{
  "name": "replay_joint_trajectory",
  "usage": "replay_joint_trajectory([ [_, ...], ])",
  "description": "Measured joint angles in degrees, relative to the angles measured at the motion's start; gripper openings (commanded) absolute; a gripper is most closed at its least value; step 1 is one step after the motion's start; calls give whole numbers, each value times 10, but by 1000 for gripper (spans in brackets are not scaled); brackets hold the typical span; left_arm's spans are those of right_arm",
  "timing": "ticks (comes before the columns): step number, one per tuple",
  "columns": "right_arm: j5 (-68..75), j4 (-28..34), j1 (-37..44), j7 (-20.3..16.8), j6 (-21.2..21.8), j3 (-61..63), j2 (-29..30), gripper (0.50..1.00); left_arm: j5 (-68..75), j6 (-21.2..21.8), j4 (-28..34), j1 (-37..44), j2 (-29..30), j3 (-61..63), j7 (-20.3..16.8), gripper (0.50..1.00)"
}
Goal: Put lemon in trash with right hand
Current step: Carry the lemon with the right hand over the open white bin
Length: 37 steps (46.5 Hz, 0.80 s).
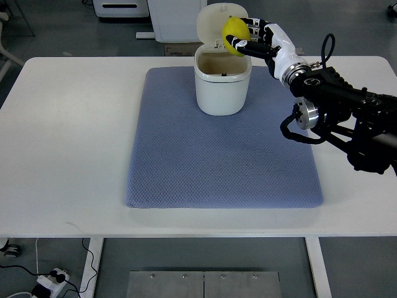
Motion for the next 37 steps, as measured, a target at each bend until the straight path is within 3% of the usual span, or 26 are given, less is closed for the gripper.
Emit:
replay_joint_trajectory([
  [37,-7,-51,-6,4,-28,-8,52,500,0,0,0,-1,0,0,0,1000],
])
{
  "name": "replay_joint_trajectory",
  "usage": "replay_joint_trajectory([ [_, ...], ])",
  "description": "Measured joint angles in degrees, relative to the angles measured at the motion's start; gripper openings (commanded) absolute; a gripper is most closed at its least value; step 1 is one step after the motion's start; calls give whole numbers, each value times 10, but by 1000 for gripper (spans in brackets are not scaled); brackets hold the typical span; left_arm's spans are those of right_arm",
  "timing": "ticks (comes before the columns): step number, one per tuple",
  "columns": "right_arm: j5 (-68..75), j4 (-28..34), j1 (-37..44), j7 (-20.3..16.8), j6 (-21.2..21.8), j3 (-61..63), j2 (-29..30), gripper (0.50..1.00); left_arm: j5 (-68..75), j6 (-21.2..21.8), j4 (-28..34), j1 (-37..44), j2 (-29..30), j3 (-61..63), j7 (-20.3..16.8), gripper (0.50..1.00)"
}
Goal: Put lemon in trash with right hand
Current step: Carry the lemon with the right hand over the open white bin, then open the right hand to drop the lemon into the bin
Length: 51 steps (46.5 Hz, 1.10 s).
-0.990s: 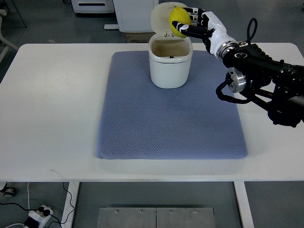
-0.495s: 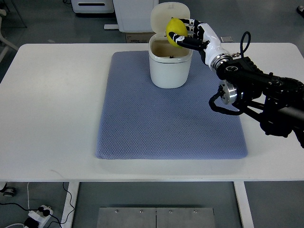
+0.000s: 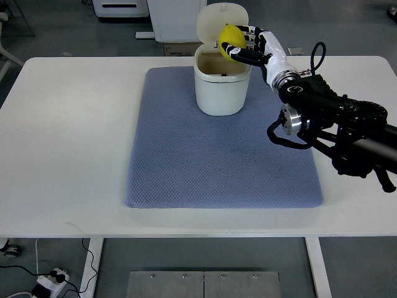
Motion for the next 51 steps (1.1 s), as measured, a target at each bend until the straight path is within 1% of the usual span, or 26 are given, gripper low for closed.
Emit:
replay_joint_trajectory([
  [7,0,-5,9,-8,0,-13,8,510,0,0,0,1,0,0,0,1000],
  [14,0,-5,11,-8,0,-20,12,583,0,0,0,1,0,0,0,1000],
  [20,0,-4,12,-9,0,-22,12,673,0,0,0,0,0,0,0,1000],
  [26,0,-4,15,-9,0,-22,12,728,0,0,0,1,0,0,0,1000],
  [36,0,-4,22,-9,-1,-22,12,778,0,0,0,0,0,0,0,1000],
  [51,0,-4,24,-9,-1,-22,12,793,0,0,0,1,0,0,0,1000],
])
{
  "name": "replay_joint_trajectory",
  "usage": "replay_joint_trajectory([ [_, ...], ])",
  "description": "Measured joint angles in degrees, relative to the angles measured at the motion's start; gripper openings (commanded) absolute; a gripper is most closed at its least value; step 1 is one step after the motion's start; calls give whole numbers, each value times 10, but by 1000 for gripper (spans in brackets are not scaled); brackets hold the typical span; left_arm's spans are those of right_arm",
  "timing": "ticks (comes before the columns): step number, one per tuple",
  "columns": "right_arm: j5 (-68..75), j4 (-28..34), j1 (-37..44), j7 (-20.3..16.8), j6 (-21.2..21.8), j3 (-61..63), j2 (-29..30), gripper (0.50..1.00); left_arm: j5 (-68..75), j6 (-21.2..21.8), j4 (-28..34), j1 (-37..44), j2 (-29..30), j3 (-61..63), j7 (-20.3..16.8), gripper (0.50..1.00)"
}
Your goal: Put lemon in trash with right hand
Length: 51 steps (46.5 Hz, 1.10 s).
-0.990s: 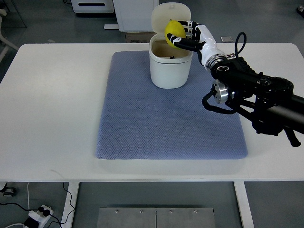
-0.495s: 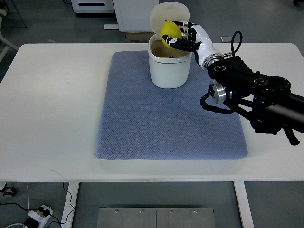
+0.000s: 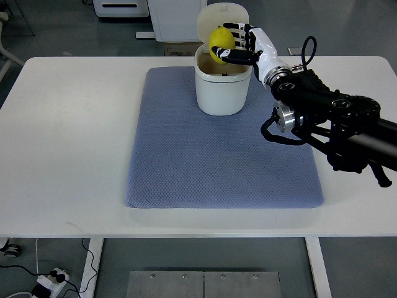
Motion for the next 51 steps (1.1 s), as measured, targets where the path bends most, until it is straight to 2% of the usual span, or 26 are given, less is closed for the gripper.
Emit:
replay_joint_trajectory([
  [21,0,5,1,-2,3,-9,-4,784,0,0,0,0,0,0,0,1000],
  [29,0,9,7,-4,4,-22,-8,753,0,0,0,0,0,0,0,1000],
  [42,0,9,12,-4,6,-22,-20,665,0,0,0,0,0,0,0,1000],
  [51,0,20,13,-4,9,-23,-44,659,0,0,0,0,0,0,0,1000],
])
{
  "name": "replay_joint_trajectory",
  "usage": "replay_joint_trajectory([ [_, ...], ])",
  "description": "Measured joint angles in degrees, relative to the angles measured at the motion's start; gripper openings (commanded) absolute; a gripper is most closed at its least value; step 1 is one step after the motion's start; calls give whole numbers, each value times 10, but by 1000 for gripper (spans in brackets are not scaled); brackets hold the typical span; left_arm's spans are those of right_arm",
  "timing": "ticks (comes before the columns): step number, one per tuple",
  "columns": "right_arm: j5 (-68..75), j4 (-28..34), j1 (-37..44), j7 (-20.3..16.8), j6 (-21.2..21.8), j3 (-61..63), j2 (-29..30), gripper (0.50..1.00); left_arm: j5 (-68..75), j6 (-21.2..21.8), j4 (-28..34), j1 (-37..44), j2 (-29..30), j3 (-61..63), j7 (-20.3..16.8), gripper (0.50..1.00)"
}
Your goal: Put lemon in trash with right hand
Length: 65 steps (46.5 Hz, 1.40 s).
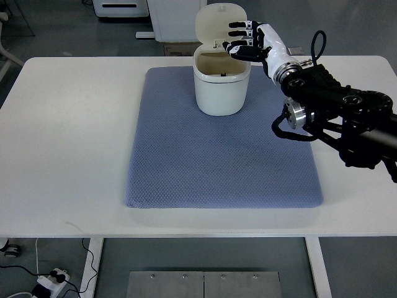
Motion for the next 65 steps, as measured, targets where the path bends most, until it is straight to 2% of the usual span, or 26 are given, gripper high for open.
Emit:
replay_joint_trajectory([
  [11,0,21,-3,-1,13,-1,-54,663,0,0,0,0,0,0,0,1000],
  [19,3,21,-8,-2,21,1,-93,694,0,0,0,0,0,0,0,1000],
  [23,4,21,-18,-2,26,4,-111,759,0,0,0,0,0,0,0,1000],
  [26,5,20,-28,-1,26,7,-124,840,0,0,0,0,0,0,0,1000],
  [30,5,19,-44,-1,26,21,-133,987,0,0,0,0,0,0,0,1000],
  [31,5,20,-49,-1,27,27,-135,993,0,0,0,0,0,0,0,1000],
  [45,5,20,-78,-1,26,65,-166,1000,0,0,0,0,0,0,0,1000],
  [65,5,14,-106,10,27,68,-166,1000,0,0,0,0,0,0,0,1000],
])
